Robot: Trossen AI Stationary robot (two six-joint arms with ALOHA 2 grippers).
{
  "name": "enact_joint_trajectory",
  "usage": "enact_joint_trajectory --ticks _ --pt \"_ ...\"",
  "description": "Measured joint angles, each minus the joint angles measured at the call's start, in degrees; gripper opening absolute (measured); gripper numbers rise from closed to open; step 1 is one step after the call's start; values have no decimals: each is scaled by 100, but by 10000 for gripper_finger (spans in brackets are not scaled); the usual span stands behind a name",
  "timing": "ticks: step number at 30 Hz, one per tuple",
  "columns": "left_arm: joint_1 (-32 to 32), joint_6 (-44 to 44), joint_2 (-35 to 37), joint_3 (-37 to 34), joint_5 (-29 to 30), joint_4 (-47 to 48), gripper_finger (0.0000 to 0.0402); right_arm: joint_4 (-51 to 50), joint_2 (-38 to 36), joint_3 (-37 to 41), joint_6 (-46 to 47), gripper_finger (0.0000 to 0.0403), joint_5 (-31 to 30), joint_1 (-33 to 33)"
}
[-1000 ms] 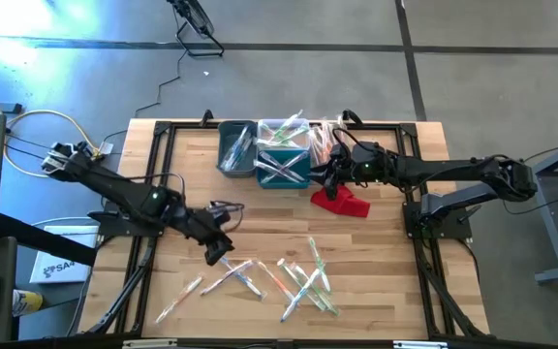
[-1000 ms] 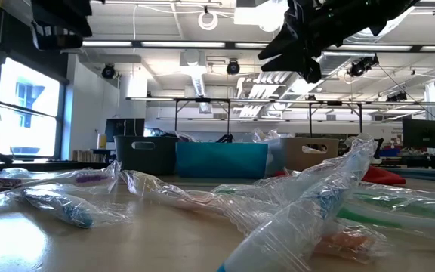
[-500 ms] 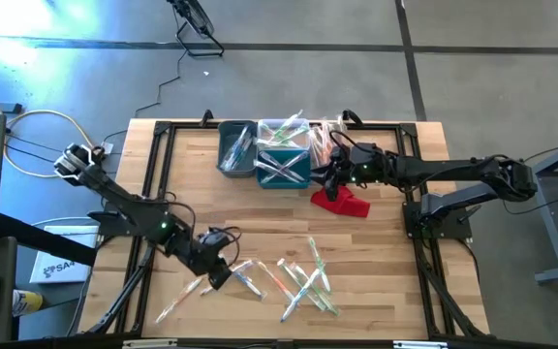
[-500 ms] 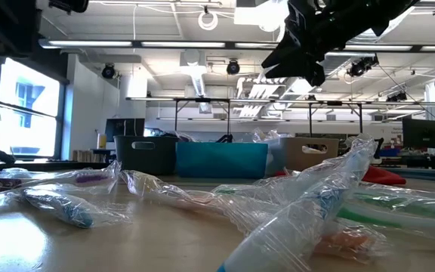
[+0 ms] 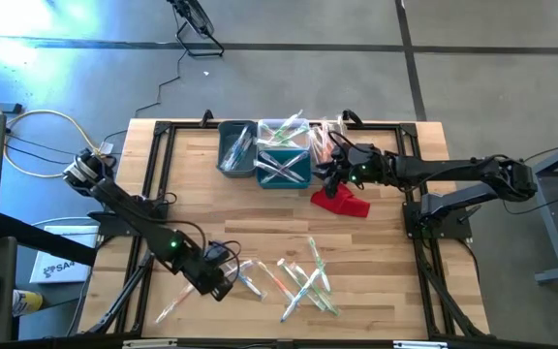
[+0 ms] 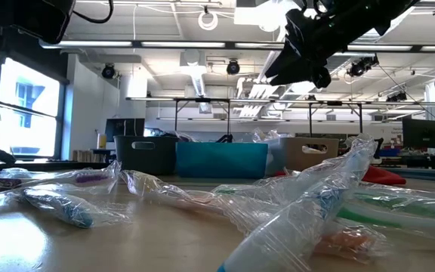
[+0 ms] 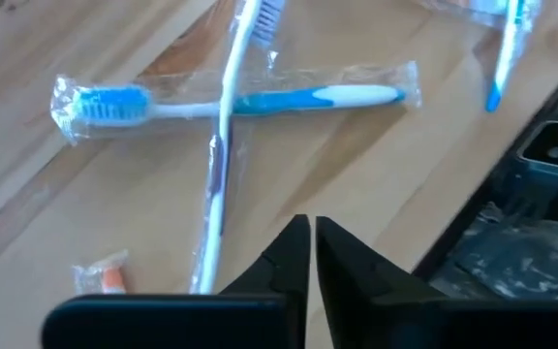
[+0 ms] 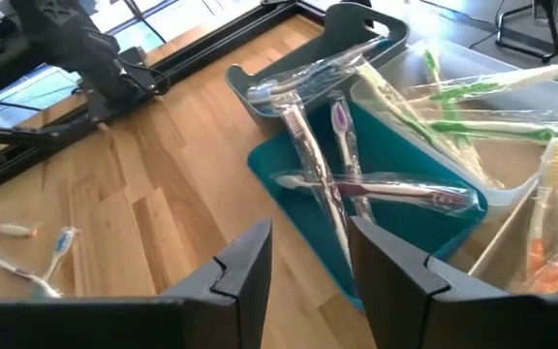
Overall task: Pick & Place Toothbrushes
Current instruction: Put the purple toothbrush into the blue bin
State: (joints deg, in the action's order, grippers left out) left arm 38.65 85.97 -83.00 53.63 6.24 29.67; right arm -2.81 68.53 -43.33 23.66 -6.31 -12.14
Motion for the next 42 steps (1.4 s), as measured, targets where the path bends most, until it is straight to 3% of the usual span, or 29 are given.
enact_joint_trajectory --ticks 19,23,30,37,42 --pt "-2 -183 -63 0 155 47 4 -2 0 0 0 132 -148 0" --pt "-2 -619 -63 0 4 124 39 -4 0 0 0 132 -150 0" --pt "-7 -623 -61 -18 336 419 118 -103 0 0 0 132 -150 0" --pt "-3 -571 -57 -325 337 300 127 -103 0 0 2 132 -150 0" --pt "-2 -350 -57 -715 342 -424 125 -101 0 0 4 132 -150 0"
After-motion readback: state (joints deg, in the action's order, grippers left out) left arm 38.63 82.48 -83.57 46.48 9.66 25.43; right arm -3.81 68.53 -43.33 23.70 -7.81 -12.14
